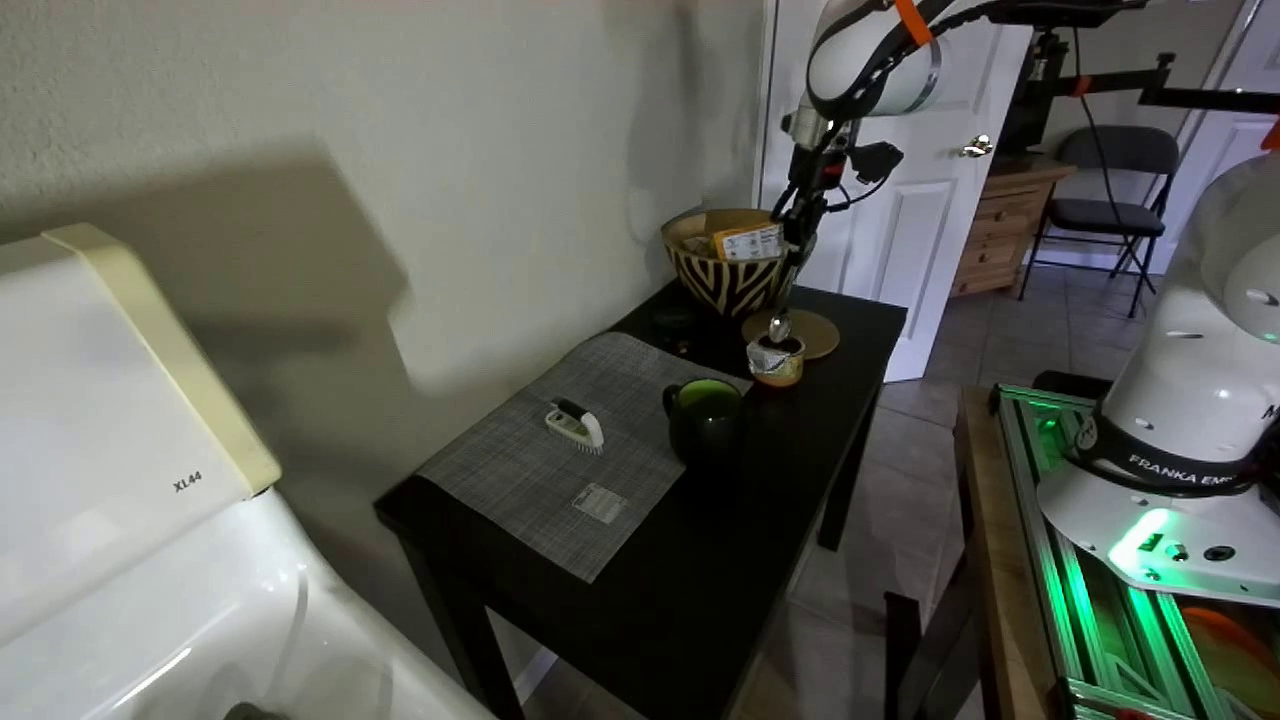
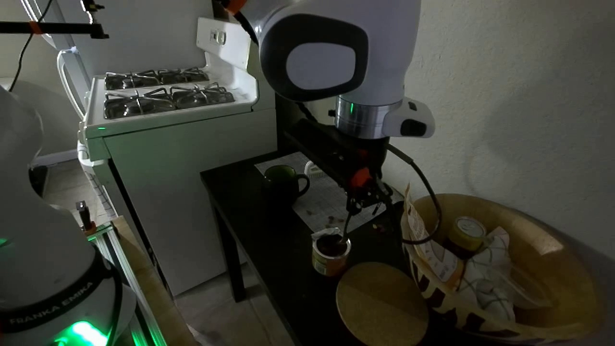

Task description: Use the silver spoon to place some contents from the tin into the black mug.

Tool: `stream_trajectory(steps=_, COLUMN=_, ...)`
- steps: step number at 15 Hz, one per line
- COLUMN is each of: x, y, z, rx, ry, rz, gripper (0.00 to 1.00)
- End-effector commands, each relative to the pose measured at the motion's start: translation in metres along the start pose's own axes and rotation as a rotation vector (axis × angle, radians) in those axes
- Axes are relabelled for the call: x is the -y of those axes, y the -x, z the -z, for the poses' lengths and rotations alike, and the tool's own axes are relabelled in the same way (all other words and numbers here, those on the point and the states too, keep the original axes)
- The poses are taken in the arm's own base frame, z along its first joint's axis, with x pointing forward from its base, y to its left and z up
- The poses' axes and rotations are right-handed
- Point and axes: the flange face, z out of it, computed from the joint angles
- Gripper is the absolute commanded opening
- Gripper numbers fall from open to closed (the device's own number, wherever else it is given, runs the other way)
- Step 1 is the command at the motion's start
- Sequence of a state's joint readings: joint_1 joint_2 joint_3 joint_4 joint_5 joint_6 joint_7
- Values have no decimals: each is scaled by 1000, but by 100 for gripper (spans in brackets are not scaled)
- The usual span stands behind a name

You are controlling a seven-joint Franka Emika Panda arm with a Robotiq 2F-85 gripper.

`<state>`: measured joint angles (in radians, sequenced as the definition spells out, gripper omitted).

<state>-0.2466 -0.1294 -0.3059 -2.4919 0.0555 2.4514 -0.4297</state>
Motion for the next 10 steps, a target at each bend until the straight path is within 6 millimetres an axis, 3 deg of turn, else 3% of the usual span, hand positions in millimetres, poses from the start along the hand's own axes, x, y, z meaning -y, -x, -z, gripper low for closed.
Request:
stream_trajectory(steps=1, x=8, y=-2, z=-13, rx=19, ry=41, rz=19, gripper=2)
stream_trajectory(steps=10, x=26, y=-2, z=-36, rx=76, ry=35, rz=101, gripper=2)
